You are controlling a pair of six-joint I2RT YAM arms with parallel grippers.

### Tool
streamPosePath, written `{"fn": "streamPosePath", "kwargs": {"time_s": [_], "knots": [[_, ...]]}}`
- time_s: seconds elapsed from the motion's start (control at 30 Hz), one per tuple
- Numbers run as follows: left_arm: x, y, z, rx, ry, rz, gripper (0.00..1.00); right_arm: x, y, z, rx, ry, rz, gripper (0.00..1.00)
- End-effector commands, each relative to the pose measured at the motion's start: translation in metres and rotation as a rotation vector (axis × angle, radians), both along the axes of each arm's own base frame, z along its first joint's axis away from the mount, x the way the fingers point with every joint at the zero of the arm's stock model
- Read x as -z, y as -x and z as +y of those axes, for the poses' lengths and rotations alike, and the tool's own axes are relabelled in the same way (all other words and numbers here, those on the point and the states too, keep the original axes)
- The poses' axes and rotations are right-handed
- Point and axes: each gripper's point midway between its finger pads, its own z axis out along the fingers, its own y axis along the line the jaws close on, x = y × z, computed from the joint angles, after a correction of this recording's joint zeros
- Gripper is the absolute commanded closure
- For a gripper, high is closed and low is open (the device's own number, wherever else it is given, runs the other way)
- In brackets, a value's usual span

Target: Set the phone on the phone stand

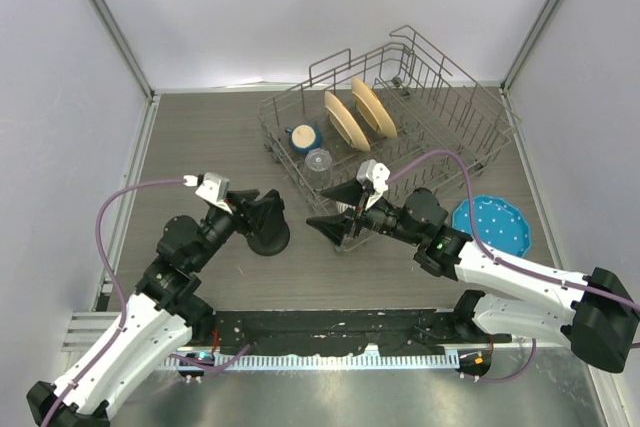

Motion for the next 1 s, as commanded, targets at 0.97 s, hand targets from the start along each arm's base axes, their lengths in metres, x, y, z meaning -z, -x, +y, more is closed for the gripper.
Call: {"fn": "streamPosePath", "kwargs": {"time_s": [0.97], "knots": [[-0.006,0.034,0.011,0.051,-0.451,0.768,0.26,-0.008,-0.004,-0.004,0.013,-0.020,-0.035,0.23]]}}
